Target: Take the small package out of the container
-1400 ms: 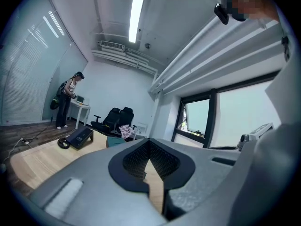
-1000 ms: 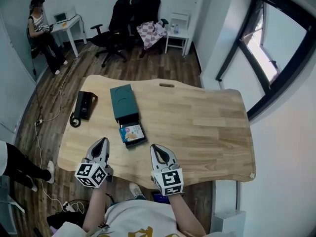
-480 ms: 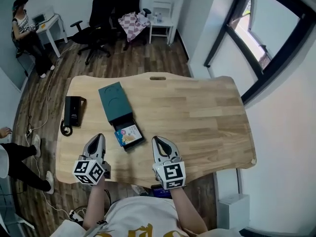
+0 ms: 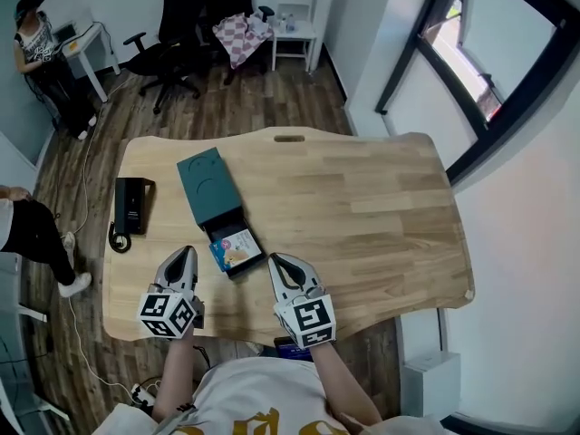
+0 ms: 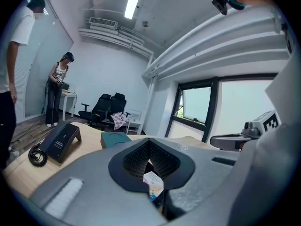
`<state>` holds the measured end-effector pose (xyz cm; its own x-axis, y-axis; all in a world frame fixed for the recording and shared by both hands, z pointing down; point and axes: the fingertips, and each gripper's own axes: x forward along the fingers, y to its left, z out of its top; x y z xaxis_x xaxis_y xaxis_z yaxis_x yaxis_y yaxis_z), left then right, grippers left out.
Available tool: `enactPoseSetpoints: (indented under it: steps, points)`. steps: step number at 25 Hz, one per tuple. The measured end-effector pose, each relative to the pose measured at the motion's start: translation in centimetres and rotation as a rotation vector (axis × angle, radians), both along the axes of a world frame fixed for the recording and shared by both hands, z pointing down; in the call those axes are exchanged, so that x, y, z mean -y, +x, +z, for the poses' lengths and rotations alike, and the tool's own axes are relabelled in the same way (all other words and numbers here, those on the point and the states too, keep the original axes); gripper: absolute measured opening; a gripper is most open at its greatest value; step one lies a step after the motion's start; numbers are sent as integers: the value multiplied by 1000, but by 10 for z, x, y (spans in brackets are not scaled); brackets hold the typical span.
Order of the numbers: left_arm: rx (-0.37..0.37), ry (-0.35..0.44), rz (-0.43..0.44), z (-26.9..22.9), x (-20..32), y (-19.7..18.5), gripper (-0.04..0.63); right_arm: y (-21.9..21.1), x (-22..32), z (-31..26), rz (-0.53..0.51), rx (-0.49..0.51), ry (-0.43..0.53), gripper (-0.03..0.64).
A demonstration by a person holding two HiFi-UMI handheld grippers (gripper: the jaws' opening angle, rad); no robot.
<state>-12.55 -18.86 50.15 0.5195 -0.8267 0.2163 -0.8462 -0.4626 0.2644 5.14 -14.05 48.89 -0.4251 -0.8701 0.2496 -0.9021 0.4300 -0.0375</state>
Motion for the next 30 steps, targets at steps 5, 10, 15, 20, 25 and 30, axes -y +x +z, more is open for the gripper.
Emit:
enactPoseSetpoints:
  steps: [5, 10, 15, 20, 25, 30]
  points:
    - [43, -41, -16, 17, 9, -3, 0, -1, 10, 14, -2, 9, -39, 5]
    - [44, -68, 10, 30, 11, 4, 0, -1, 19, 28, -6, 41, -81, 5]
    - [44, -120, 14, 54, 10, 10, 0, -4, 21, 47, -34, 71, -139, 5]
    - [60, -191, 20, 84, 6, 12, 2, -3, 23, 67, -45, 76, -193, 5]
    - [51, -249, 10, 105, 7, 13, 3, 3, 29, 84, -48, 85, -236, 5]
    - [-17, -346, 19, 128, 9, 20, 110, 6, 35, 96, -53, 73, -266, 5]
